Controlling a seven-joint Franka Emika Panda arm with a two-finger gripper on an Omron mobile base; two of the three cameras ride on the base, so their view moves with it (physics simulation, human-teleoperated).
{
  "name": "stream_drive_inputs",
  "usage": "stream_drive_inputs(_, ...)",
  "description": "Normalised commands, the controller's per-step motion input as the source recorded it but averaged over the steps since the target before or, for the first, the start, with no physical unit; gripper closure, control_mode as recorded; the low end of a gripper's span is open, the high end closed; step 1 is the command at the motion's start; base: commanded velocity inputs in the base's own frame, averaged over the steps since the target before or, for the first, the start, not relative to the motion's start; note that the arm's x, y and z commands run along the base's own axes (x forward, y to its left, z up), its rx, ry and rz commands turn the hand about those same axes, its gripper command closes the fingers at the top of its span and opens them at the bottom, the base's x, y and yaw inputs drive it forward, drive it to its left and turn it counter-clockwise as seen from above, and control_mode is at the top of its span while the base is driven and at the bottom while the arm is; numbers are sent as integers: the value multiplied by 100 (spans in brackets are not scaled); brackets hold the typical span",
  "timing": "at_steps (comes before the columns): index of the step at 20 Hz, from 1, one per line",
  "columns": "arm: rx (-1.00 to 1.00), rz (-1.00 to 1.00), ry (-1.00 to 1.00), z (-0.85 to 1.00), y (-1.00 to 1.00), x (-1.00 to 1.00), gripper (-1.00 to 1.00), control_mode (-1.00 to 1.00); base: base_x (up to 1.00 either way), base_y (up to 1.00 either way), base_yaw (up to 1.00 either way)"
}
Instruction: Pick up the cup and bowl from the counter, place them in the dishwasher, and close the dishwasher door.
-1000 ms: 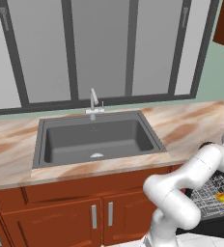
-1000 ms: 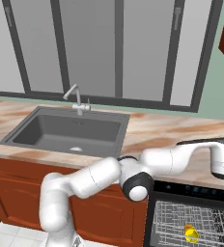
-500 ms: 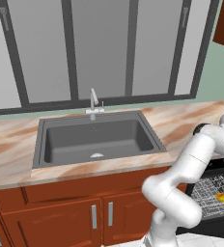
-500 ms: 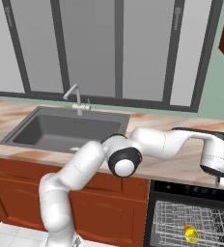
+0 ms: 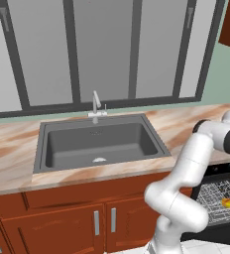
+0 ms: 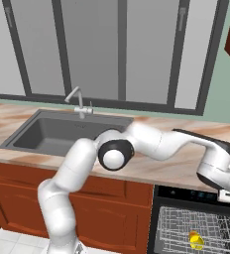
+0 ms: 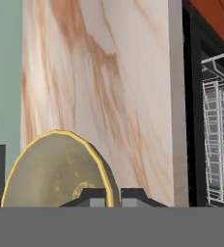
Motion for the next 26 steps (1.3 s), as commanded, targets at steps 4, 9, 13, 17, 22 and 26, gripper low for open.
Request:
stream_drive_inputs(4,0,0,-8,39,0,-60,100,-100,0,0,0)
stream_drive_inputs(9,0,0,-5,8,4,-78,100,-100,0,0,0)
stream_drive_inputs(13,0,0,-1,-6,7,-83,100,-100,0,0,0)
stream_drive_inputs(17,-4,0,0,-38,1,-54,100,-100,0,0,0)
stream_drive_inputs(22,-4,0,0,-46,7,-23,100,-100,0,0,0)
stream_drive_inputs(26,-4,0,0,-45,8,-16,100,-100,0,0,0)
